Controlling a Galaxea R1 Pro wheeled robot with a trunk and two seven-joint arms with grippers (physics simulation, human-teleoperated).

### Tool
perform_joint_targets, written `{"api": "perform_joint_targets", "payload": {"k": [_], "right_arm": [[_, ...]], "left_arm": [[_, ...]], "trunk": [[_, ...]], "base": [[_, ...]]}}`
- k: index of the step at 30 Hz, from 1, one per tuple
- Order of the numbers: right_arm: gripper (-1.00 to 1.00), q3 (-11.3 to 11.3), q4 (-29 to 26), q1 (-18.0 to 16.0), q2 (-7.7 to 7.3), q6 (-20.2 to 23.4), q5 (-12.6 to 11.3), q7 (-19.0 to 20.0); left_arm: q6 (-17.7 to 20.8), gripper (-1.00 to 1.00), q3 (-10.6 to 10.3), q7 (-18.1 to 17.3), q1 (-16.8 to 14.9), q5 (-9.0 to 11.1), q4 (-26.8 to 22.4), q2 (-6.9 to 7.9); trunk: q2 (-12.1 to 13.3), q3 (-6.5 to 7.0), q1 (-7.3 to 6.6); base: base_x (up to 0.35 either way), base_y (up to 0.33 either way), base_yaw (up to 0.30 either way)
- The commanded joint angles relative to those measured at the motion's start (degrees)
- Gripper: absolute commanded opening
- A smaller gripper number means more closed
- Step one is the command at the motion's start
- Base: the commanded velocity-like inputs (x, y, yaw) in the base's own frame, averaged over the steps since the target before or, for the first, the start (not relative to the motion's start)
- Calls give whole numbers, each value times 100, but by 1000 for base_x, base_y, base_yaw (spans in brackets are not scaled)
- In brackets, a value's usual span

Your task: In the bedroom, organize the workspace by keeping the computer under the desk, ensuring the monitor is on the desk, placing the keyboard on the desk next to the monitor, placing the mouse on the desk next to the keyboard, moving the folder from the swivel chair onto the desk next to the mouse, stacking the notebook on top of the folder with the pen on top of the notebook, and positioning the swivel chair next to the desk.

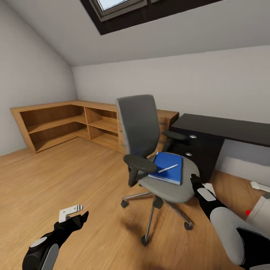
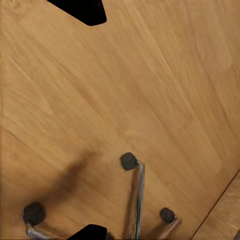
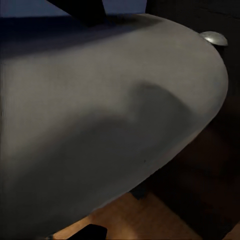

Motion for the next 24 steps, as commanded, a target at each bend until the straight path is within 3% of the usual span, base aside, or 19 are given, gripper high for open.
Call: {"api": "perform_joint_targets", "payload": {"k": [1, 8, 24], "right_arm": [[100, 65, -11, -4, 4, -13, -117, 12], [100, 66, -14, -4, 4, -13, -117, 12], [100, 65, -19, -4, 4, -13, -117, 12]], "left_arm": [[26, 100, -34, 47, -6, 59, -2, 1], [26, 100, -66, 48, -6, 55, -1, 1], [26, 100, -66, 48, -6, 55, -1, 10]], "trunk": [[-2, -5, 0], [-2, -5, 0], [-2, -5, 0]], "base": [[220, 0, 267], [192, 0, 226], [14, 0, 4]]}}
